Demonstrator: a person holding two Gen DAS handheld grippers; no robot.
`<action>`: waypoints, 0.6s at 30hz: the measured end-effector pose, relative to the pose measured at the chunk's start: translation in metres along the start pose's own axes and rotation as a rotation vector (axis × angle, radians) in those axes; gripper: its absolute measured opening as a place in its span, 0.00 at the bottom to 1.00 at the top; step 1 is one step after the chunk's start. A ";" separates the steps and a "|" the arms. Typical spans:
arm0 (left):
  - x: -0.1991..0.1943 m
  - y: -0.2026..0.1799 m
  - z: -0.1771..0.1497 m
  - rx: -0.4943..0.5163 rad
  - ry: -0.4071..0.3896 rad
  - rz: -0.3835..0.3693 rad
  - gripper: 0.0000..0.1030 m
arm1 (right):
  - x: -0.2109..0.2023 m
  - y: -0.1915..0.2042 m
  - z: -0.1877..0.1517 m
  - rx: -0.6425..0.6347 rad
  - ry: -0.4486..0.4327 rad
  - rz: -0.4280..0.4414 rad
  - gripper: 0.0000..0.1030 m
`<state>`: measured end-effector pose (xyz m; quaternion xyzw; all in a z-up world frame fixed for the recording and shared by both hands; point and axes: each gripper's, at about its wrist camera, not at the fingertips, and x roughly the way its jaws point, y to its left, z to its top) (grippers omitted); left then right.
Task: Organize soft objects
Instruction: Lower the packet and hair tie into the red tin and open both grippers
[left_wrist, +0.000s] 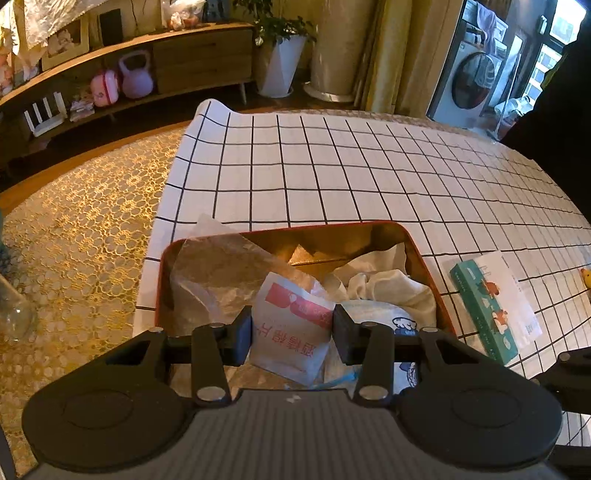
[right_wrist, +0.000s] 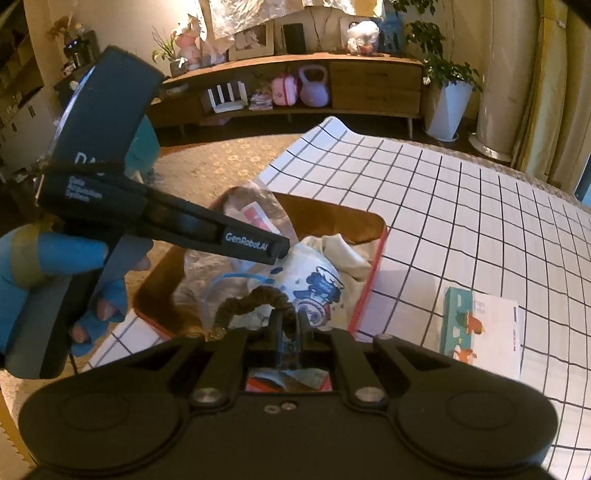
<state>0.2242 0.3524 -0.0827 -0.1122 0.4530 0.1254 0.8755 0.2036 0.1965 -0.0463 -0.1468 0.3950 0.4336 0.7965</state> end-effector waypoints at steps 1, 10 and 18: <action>0.002 0.000 0.000 0.001 0.004 -0.001 0.42 | 0.002 -0.001 0.000 0.000 0.004 -0.001 0.06; 0.013 -0.001 -0.004 0.009 0.026 0.003 0.43 | 0.008 -0.006 -0.003 0.022 0.019 -0.005 0.17; 0.005 -0.003 -0.003 0.003 0.005 0.014 0.55 | 0.003 -0.011 -0.004 0.043 0.019 0.005 0.23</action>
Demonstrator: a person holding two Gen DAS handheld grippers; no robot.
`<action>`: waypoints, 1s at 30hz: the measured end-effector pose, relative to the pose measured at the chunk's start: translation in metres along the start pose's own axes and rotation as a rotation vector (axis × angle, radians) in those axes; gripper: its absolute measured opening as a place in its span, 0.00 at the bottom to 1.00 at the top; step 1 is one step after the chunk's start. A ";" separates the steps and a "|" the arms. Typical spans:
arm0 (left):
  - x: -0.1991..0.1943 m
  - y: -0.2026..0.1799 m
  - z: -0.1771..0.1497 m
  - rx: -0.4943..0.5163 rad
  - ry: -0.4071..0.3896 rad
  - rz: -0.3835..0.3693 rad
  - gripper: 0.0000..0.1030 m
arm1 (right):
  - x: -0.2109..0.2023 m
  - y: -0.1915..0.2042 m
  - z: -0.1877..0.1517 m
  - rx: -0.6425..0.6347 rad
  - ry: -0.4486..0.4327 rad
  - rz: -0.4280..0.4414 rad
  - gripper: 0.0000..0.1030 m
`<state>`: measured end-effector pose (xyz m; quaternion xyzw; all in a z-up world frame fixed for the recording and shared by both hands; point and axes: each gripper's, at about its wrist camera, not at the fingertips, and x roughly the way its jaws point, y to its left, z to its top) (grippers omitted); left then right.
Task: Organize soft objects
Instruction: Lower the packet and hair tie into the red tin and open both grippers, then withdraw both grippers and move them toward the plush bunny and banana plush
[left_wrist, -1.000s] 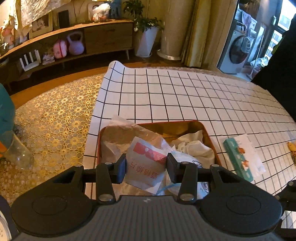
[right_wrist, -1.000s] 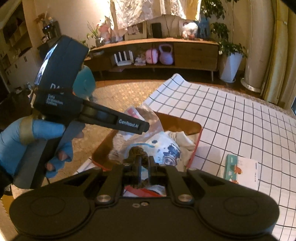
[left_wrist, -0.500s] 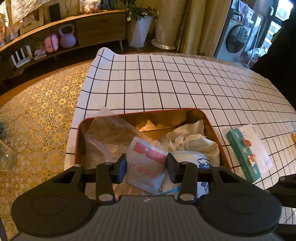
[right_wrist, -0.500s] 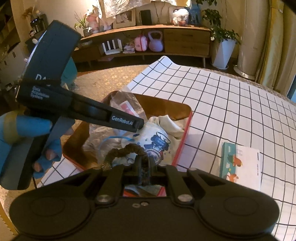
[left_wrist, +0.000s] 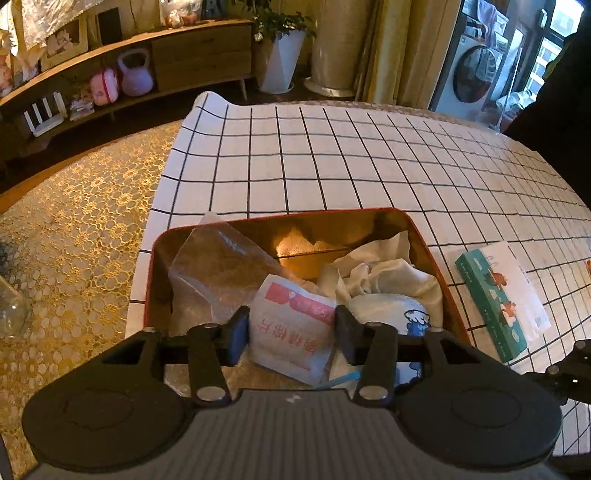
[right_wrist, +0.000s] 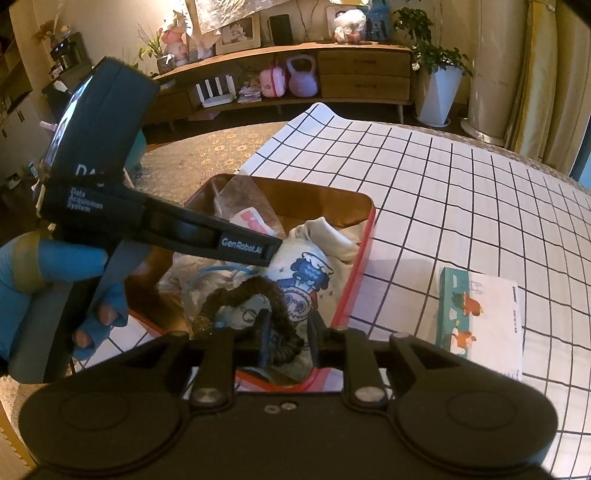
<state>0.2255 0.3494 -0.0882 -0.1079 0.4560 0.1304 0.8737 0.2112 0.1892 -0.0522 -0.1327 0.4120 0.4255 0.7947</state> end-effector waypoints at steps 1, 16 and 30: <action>-0.002 0.000 0.000 -0.002 -0.006 0.002 0.58 | -0.001 0.001 0.000 0.001 -0.003 0.002 0.26; -0.045 -0.012 -0.002 -0.020 -0.069 -0.009 0.73 | -0.049 0.006 -0.007 -0.011 -0.085 0.017 0.47; -0.111 -0.047 -0.012 0.033 -0.163 -0.036 0.77 | -0.117 0.002 -0.026 -0.002 -0.186 0.017 0.61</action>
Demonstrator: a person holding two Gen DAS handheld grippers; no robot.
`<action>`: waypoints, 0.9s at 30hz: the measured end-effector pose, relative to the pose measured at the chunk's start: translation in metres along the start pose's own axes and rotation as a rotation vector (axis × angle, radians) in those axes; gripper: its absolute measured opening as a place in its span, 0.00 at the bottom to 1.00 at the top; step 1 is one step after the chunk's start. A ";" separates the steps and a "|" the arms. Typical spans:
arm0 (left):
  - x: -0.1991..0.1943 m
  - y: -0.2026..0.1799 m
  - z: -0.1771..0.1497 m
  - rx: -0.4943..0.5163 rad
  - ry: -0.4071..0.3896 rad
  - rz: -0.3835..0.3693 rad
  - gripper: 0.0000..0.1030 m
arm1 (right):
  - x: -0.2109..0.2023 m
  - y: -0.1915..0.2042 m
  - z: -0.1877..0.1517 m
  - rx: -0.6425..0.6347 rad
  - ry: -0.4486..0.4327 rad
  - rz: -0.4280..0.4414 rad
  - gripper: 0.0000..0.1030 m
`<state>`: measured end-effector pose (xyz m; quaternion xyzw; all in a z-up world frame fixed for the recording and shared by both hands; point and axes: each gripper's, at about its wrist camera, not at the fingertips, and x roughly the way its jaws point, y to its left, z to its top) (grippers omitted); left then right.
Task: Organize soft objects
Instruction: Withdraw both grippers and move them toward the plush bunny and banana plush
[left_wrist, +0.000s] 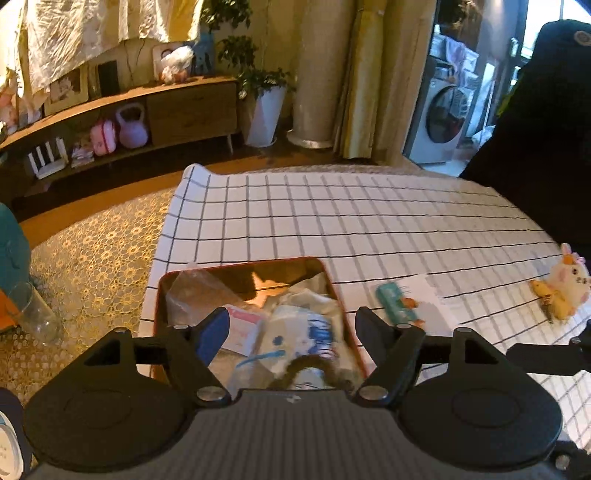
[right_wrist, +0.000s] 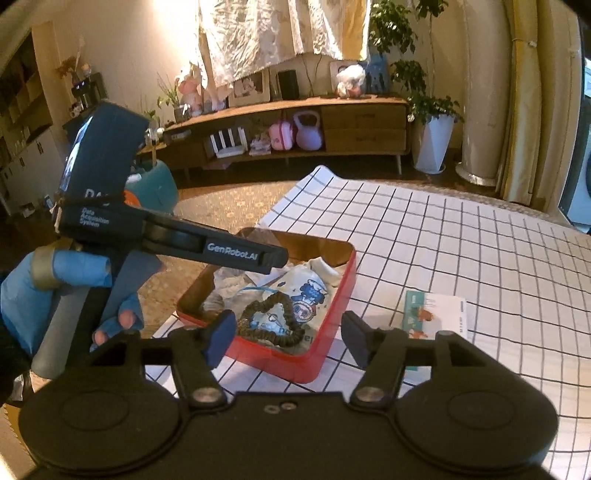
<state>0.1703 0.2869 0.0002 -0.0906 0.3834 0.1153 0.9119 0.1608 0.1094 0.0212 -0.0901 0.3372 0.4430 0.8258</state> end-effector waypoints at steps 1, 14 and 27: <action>-0.004 -0.004 0.000 0.004 -0.002 -0.006 0.79 | -0.004 -0.002 -0.001 0.004 -0.005 -0.001 0.62; -0.040 -0.079 -0.011 0.085 -0.059 -0.138 0.79 | -0.069 -0.042 -0.030 0.059 -0.079 -0.063 0.71; -0.028 -0.172 -0.029 0.189 -0.041 -0.279 0.82 | -0.138 -0.121 -0.078 0.153 -0.117 -0.211 0.83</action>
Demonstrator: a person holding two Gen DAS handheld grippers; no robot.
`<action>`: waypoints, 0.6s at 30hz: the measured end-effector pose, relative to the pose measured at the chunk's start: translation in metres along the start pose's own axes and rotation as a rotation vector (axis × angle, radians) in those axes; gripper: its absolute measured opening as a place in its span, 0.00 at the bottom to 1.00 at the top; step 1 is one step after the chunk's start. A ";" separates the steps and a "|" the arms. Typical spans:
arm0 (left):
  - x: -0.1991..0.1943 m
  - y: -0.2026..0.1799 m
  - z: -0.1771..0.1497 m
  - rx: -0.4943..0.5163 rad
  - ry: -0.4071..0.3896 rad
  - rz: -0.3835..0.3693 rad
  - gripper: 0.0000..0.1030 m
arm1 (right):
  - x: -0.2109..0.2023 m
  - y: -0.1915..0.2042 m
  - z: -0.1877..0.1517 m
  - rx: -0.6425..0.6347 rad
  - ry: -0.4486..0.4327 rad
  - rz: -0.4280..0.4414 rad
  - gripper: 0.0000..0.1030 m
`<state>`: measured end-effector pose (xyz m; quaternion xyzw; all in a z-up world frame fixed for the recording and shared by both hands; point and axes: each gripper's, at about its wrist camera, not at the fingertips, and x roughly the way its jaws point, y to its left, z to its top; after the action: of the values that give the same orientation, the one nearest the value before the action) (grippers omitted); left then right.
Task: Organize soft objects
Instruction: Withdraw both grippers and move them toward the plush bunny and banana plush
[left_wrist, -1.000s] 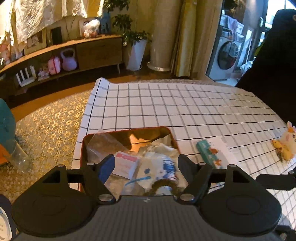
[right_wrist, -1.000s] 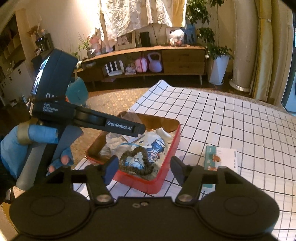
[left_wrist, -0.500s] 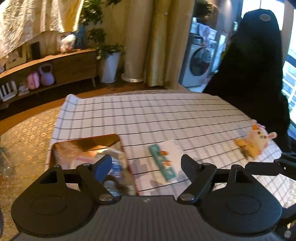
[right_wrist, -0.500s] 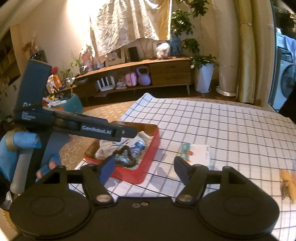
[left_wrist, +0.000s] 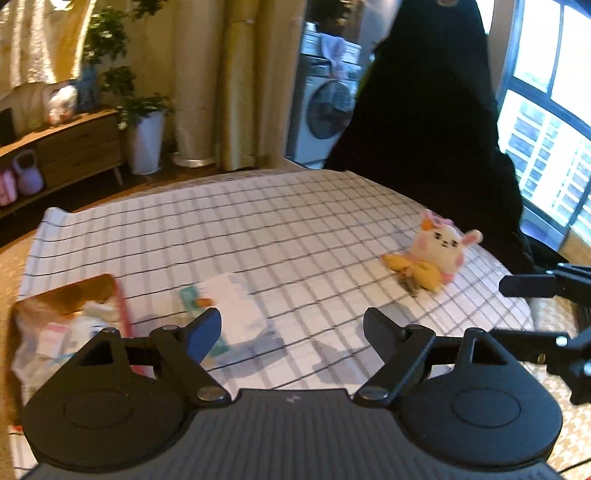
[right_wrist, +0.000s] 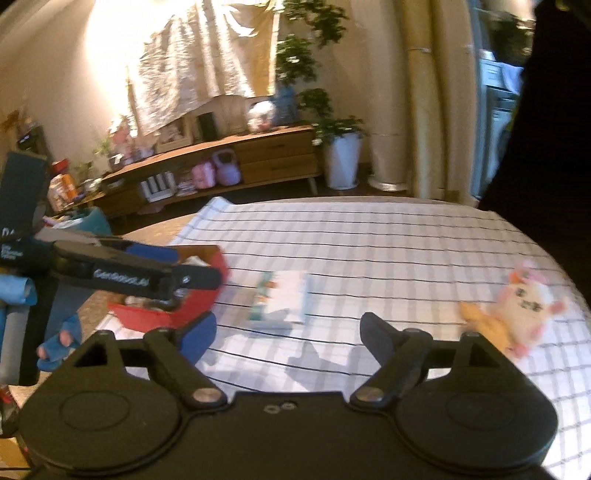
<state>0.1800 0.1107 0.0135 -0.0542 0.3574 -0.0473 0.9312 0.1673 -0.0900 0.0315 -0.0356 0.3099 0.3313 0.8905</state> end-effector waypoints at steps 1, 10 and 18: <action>0.004 -0.006 0.000 0.004 0.001 -0.012 0.82 | -0.002 -0.007 -0.002 0.007 0.000 -0.014 0.84; 0.054 -0.059 0.000 0.058 0.031 -0.073 0.90 | -0.021 -0.081 -0.026 0.122 -0.002 -0.119 0.88; 0.095 -0.095 -0.001 0.122 -0.029 -0.087 0.98 | -0.011 -0.135 -0.038 0.223 0.011 -0.187 0.90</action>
<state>0.2449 0.0045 -0.0377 -0.0138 0.3376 -0.1085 0.9349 0.2230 -0.2116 -0.0119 0.0330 0.3448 0.2102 0.9143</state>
